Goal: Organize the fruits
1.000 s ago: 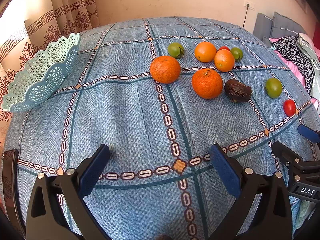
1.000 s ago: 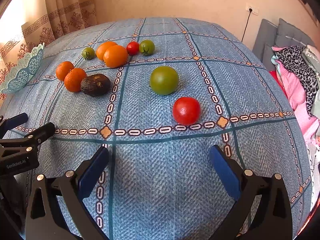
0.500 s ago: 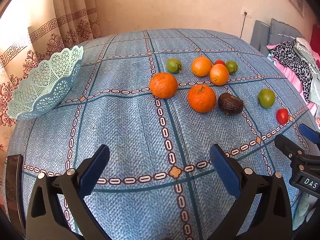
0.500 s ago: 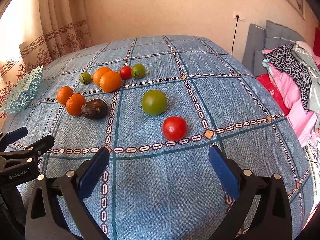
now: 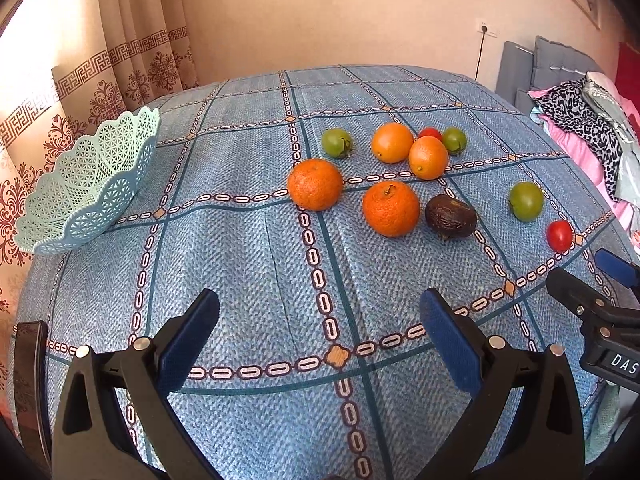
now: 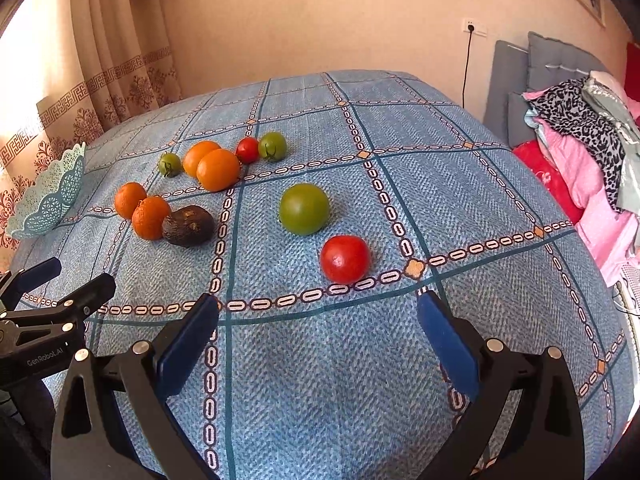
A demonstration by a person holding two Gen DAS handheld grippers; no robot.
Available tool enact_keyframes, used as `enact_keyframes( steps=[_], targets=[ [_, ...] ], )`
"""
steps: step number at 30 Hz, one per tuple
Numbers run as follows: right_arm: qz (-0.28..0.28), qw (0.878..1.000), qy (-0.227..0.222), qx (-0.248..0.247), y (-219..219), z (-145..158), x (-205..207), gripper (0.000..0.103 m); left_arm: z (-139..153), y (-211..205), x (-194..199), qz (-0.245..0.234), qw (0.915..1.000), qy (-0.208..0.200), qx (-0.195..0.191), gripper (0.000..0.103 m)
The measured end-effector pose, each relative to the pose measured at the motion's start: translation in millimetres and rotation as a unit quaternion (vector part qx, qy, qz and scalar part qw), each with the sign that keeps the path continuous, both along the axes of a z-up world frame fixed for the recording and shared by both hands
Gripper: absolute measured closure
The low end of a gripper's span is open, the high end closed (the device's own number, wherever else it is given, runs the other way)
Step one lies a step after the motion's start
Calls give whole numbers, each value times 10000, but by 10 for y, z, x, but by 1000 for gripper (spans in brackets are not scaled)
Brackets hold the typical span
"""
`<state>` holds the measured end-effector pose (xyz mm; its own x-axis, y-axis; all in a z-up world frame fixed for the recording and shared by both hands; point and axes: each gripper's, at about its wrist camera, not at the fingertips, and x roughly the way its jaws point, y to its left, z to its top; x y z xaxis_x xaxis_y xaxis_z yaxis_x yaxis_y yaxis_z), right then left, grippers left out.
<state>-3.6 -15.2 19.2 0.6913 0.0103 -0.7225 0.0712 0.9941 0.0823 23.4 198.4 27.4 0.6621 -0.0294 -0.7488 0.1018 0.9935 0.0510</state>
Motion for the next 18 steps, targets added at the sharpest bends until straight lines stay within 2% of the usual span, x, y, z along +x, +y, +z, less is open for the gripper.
enact_keyframes(
  steps=[18],
  targets=[
    [-4, 10000, 27, 8, 7, -13, 16, 5, -37, 63, 64, 53, 9999, 96, -76, 2]
  ],
)
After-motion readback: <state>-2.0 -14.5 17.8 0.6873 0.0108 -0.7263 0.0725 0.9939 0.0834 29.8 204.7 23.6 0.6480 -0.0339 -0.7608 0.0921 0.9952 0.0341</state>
